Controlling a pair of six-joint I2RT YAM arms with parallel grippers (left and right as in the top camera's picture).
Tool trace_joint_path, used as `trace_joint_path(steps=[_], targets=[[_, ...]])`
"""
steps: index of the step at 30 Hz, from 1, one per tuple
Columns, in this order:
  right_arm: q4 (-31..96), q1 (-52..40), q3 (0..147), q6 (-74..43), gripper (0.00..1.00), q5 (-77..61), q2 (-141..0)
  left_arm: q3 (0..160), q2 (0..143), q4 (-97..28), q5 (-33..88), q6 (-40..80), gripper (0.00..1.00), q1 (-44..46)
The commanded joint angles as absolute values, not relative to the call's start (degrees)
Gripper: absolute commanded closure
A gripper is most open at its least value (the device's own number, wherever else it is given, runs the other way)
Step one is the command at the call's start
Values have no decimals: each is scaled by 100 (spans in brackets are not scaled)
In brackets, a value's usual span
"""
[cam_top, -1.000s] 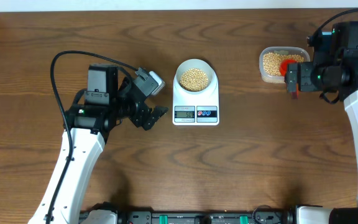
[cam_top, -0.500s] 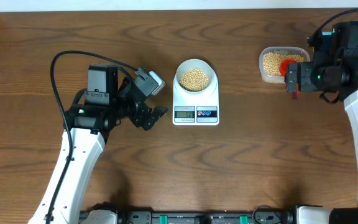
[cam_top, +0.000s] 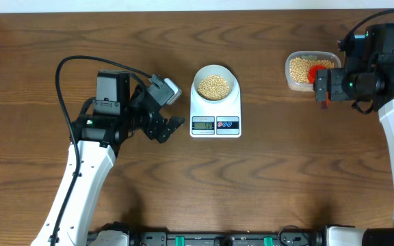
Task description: Scoop item into bowl and weigh 50g on scale
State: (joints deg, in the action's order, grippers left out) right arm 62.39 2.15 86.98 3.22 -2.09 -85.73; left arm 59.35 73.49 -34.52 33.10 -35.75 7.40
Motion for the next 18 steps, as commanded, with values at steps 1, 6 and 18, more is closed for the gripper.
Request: trace_joint_path(steps=[1, 6, 18], targets=[[6263, 183, 8805, 395, 1, -185, -8475, 5896, 7349, -3463, 3343, -3505, 11, 746], [6263, 183, 8805, 395, 1, -185, -8475, 5896, 7568, -3461, 3343, -3505, 10, 746], [6261, 183, 8805, 395, 1, -185, -8475, 5896, 8573, -3361, 3411, -3505, 11, 746]])
